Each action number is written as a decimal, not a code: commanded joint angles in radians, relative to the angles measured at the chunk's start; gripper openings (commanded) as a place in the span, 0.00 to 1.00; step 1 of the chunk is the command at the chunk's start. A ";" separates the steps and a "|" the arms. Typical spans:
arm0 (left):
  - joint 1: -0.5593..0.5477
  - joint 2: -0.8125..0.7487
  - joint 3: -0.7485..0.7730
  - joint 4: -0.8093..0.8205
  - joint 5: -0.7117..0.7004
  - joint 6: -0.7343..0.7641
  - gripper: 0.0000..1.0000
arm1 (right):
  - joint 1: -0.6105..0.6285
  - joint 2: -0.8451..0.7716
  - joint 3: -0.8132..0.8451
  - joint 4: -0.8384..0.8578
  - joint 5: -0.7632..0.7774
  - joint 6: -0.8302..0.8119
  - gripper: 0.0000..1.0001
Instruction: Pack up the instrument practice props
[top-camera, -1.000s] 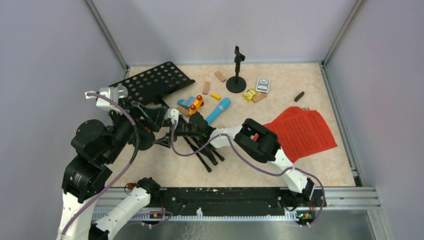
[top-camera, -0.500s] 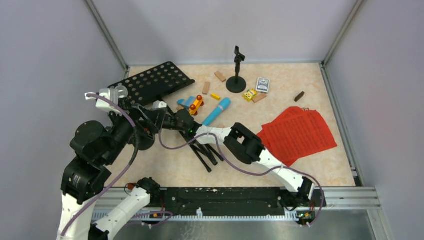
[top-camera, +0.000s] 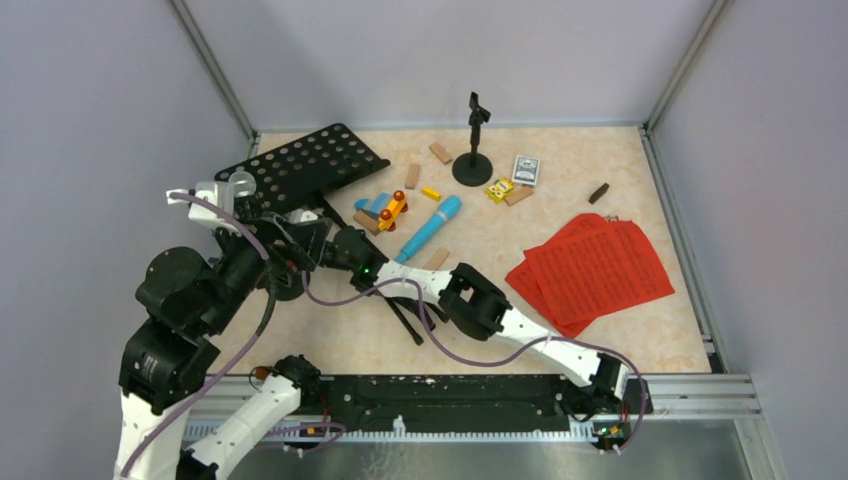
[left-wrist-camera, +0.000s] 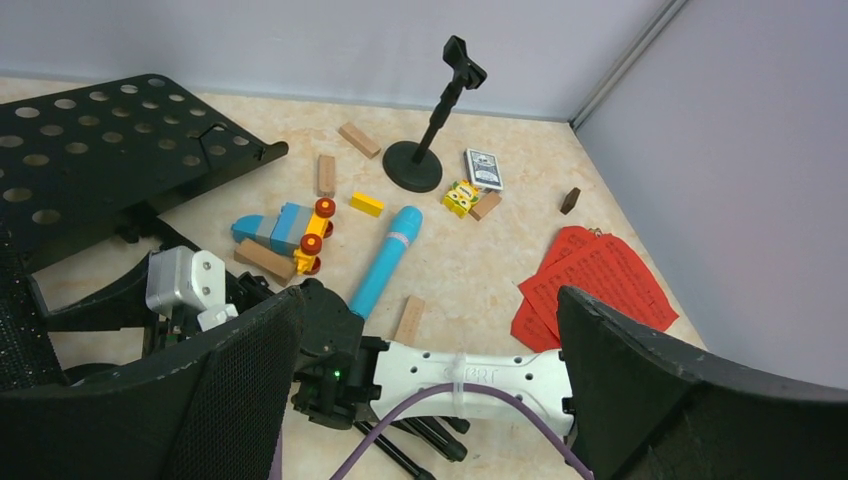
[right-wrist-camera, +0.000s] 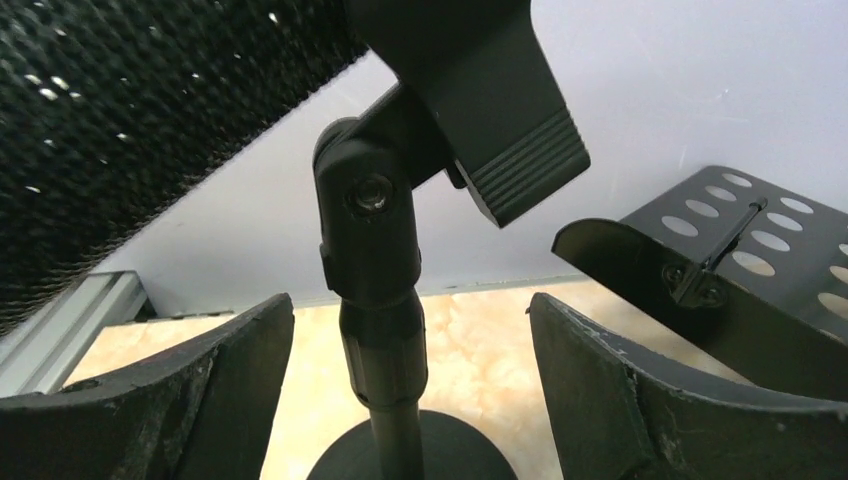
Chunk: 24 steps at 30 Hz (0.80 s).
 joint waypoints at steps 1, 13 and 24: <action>0.004 -0.015 0.015 0.007 -0.012 0.023 0.99 | 0.031 0.058 0.084 0.038 0.097 0.008 0.86; 0.004 -0.024 0.001 0.006 -0.020 0.031 0.99 | 0.054 0.090 0.138 0.122 0.191 -0.039 0.30; 0.004 -0.034 0.021 0.008 -0.030 0.035 0.99 | 0.055 -0.069 0.013 0.255 0.080 -0.044 0.00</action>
